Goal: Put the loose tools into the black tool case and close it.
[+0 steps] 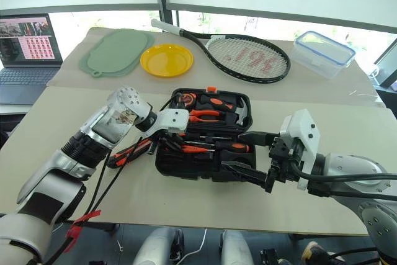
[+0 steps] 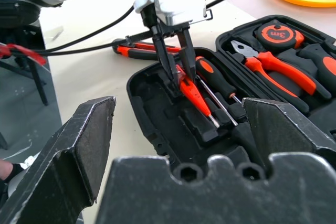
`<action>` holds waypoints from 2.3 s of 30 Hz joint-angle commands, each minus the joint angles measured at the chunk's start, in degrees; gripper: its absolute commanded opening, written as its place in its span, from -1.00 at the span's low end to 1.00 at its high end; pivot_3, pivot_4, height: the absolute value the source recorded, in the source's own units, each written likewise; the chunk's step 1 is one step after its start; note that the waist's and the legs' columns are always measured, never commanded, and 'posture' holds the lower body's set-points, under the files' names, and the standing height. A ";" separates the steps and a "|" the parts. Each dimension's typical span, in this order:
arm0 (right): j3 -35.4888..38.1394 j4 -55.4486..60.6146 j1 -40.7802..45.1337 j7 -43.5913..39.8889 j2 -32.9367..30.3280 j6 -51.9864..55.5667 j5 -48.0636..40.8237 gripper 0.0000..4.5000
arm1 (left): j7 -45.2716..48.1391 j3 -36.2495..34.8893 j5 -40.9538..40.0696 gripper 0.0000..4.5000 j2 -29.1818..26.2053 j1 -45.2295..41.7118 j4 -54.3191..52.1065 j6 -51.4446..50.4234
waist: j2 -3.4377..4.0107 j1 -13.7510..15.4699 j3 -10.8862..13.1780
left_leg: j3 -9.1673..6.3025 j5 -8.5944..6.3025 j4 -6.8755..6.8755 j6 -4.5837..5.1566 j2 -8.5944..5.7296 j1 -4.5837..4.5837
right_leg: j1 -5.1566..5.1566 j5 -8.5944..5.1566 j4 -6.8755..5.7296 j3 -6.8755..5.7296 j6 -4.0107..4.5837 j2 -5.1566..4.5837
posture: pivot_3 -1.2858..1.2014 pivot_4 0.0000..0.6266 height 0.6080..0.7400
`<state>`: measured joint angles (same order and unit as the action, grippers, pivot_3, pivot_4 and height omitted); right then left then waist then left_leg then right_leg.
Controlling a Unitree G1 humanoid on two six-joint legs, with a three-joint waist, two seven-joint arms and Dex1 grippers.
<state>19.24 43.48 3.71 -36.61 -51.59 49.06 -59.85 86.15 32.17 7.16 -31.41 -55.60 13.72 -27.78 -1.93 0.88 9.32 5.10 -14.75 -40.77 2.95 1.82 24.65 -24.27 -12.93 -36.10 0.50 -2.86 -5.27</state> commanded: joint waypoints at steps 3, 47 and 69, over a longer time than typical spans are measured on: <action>1.25 2.18 -0.54 0.65 0.25 -1.74 -0.84 1.00 | 1.21 1.72 0.90 -0.81 -0.41 -0.28 -0.43 -1.45 | 0.00 -0.08 0.00 | 0.00 0.00 0.00 0.00 0.01 0.00 | 0.00 0.00 0.00 0.00 0.00 0.01 | 0.03 -0.52 0.98; 1.52 -1.00 -0.62 -1.11 -1.28 -1.54 -0.18 1.00 | -12.65 -17.51 -16.05 -0.98 4.16 18.42 1.64 14.71 | 0.19 -0.03 -0.11 | 0.00 -0.02 -0.07 0.04 0.01 -0.06 | 0.08 0.02 -0.02 0.04 -0.06 -0.05 | 0.03 -0.52 0.98; 0.65 -1.99 -0.17 0.12 -0.46 -1.87 -0.24 1.00 | -12.01 -14.23 -11.27 -0.98 0.89 21.49 5.61 22.15 | 0.36 -0.24 -0.28 | 0.11 -0.03 0.03 0.04 0.08 -0.35 | 0.24 0.02 -0.02 0.16 -0.05 -0.04 | 0.03 -0.52 0.98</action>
<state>18.93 41.26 3.08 -36.47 -52.22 48.33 -59.75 73.53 15.22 -6.52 -29.72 -36.53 19.11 -5.00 -1.57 0.64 9.04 5.21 -14.78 -40.74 3.00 1.90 24.30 -24.01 -12.91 -36.12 0.66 -2.92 -5.31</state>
